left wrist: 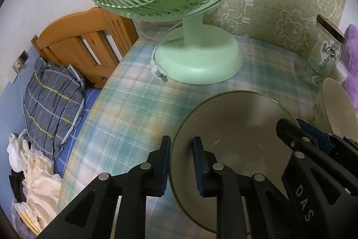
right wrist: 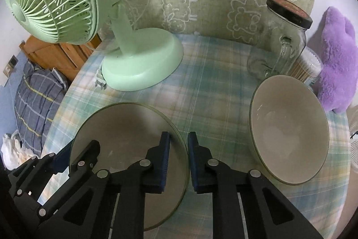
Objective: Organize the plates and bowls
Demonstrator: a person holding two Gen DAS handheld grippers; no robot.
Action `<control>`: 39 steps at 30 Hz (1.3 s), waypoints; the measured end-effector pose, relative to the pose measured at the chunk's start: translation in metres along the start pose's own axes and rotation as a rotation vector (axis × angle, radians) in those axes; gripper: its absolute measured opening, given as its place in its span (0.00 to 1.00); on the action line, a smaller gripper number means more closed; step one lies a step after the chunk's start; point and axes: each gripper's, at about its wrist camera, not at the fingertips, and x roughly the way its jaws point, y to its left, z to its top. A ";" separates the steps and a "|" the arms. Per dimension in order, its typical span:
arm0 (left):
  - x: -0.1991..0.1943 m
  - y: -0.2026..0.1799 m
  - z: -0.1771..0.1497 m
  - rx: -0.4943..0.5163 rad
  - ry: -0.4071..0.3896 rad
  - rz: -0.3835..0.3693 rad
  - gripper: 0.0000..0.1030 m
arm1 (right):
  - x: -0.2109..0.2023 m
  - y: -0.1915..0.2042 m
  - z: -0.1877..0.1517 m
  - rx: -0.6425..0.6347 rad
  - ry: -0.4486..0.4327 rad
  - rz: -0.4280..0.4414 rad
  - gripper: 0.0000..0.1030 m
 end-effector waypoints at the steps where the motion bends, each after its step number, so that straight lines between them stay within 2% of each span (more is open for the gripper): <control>1: 0.000 0.000 0.000 0.002 -0.002 -0.002 0.17 | 0.000 0.000 -0.001 0.004 0.000 -0.001 0.19; 10: -0.008 -0.004 -0.008 0.027 0.006 -0.026 0.16 | -0.007 -0.002 -0.008 0.028 0.010 -0.022 0.19; 18: -0.024 -0.008 -0.029 0.066 0.012 -0.053 0.16 | -0.026 -0.004 -0.032 0.078 0.024 -0.049 0.19; 22: -0.035 -0.010 -0.039 0.097 0.009 -0.093 0.16 | -0.040 -0.004 -0.047 0.112 0.023 -0.074 0.19; 28: -0.061 -0.009 -0.045 0.129 -0.014 -0.116 0.16 | -0.065 -0.007 -0.062 0.154 0.019 -0.105 0.19; 39: -0.132 0.002 -0.053 0.179 -0.096 -0.169 0.16 | -0.142 0.003 -0.074 0.196 -0.058 -0.156 0.19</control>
